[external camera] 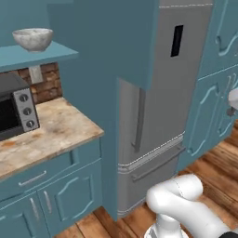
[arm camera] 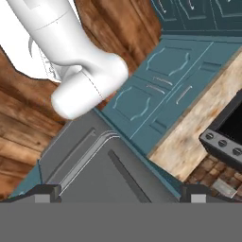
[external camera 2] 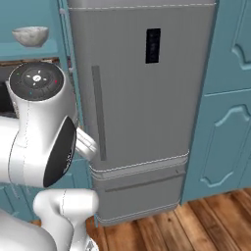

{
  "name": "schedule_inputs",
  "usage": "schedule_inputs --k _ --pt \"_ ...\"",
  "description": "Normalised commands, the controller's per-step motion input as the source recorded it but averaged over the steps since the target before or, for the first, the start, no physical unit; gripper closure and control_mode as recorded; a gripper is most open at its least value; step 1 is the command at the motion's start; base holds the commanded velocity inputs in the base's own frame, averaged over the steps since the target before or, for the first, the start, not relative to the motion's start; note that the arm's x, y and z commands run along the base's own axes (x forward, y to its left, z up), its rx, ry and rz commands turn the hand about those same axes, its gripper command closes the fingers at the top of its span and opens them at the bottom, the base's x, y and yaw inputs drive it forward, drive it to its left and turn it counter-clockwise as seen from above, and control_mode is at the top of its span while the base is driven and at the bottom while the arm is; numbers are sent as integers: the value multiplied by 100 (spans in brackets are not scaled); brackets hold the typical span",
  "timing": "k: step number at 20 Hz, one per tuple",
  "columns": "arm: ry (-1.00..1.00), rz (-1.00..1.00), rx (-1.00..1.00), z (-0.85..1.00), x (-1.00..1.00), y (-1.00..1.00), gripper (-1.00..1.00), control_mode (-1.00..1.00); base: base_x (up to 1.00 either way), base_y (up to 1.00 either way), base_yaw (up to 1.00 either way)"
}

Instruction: Move the bowls from the cabinet to the plates on the dining table.

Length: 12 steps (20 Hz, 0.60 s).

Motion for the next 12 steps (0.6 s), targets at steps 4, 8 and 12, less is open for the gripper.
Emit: schedule_inputs --k 4,8,12 --pt "0 0 0 0 0 0 -100 100 -6 43 31" --pt "0 0 0 0 0 0 -100 100 -6 45 32" --pt "0 0 0 0 0 0 -100 100 -10 45 31"
